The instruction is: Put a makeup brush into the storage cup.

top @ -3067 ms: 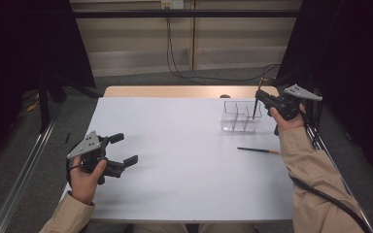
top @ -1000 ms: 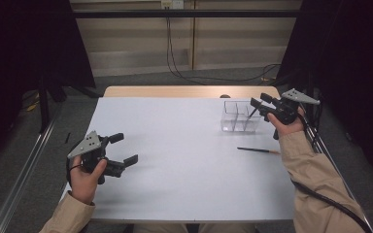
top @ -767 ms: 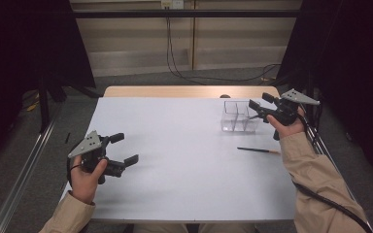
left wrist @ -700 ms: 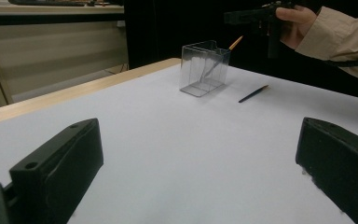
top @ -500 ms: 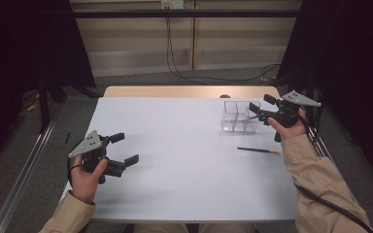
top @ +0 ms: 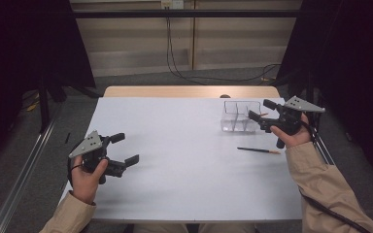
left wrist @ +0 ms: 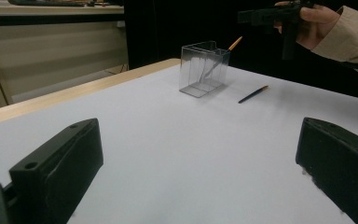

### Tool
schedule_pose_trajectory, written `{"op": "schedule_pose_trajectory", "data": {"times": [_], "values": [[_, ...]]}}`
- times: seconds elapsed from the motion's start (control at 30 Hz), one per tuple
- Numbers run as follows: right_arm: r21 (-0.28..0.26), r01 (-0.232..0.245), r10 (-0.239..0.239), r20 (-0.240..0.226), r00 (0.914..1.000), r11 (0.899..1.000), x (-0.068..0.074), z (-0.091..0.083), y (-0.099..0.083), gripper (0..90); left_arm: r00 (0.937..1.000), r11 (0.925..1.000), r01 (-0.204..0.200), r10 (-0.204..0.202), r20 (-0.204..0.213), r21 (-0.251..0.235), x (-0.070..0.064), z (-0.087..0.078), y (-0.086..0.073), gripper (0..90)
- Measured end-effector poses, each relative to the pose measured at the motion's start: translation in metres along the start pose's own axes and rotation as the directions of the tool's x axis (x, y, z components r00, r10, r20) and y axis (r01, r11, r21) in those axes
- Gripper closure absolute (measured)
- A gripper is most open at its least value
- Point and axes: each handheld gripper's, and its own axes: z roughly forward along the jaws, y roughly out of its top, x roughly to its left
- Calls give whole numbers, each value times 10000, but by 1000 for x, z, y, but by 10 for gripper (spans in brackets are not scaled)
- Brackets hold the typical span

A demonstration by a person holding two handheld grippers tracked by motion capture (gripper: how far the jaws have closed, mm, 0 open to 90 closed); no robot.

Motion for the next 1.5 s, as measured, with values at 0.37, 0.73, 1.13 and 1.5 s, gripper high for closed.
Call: {"op": "schedule_pose_trajectory", "data": {"times": [0.37, 0.73, 1.13, 1.5], "values": [[157, 208, -201, -433, 9989, 9997, 13, -7, -6, 140, 10000, 10000, 24, -24, 5, -39, 1, 0, 0, 2], [172, 160, -144, -890, 9959, 9997, 27, -16, -15, 124, 10000, 10000, 13, -13, 8, -28, 0, -1, 0, 0], [263, 376, -343, -1167, 9926, 9989, 38, -24, -17, 110, 10000, 9999, 58, -58, 9, -82, 0, -1, 0, 0], [299, 264, -217, -1483, 9887, 9992, 46, -32, -24, 102, 10000, 10000, 21, -21, -34, -78, 0, -1, 0, 0]]}}
